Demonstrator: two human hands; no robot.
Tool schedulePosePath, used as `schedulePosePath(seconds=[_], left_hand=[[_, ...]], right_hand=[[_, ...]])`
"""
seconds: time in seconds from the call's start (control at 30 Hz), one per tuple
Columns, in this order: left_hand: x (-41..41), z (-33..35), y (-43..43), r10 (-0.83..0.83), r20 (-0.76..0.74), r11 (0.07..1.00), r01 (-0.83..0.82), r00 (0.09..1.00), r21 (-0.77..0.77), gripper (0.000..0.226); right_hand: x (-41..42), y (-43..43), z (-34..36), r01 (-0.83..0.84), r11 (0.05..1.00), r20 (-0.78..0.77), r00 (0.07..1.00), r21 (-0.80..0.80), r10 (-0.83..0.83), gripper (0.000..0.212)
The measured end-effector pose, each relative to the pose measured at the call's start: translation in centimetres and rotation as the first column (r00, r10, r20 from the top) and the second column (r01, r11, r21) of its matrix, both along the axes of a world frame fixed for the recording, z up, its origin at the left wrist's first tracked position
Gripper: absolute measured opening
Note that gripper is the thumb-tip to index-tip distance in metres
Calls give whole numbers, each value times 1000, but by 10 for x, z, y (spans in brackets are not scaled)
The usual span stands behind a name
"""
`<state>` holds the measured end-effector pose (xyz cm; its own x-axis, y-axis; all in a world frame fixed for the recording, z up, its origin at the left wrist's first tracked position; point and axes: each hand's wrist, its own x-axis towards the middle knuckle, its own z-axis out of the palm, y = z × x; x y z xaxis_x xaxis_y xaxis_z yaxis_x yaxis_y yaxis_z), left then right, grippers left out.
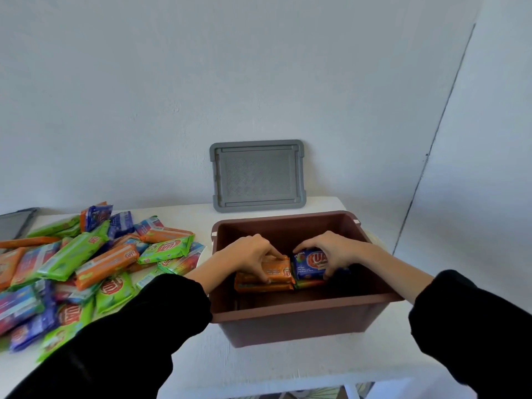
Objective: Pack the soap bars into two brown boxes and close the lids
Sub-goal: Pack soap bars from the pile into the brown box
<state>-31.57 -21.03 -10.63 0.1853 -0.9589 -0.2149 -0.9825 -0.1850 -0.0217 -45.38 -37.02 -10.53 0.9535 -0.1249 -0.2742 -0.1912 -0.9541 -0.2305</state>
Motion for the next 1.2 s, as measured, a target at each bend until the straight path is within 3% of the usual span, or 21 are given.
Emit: schedulePosePath(seconds=[0.17,0.43,0.53,0.6,0.7,0.87,1.1,1.2], left_hand=[[-3,-7,-2,-76,154,997,75,985,13,71],[-3,-11,-4,-82,197,996,86,977,-12,73],[-1,-6,-1,-53,144,996,63,988,-69,69],[3,4,4,-6,32,979,12,999,-203,56],[14,25,23,58,-160,897,-122,985,-425,36],[49,48,86,193,-265,747,-317,945,-584,27],[92,33,219,469,-327,559,-562,820,-610,28],[107,14,274,604,-323,516,-666,729,-539,37]], right_hand=[[7,1,-4,-21,994,-14,1000,-103,19,73],[10,7,-4,-20,981,-11,1000,-193,18,66],[8,7,4,24,992,23,1000,-122,-21,60],[9,12,14,75,996,91,993,-38,-71,56],[19,32,33,112,993,195,973,47,-119,53],[60,90,55,70,988,373,920,136,-117,56],[134,202,54,-116,971,461,887,209,7,59],[157,249,43,-184,957,448,892,226,66,58]])
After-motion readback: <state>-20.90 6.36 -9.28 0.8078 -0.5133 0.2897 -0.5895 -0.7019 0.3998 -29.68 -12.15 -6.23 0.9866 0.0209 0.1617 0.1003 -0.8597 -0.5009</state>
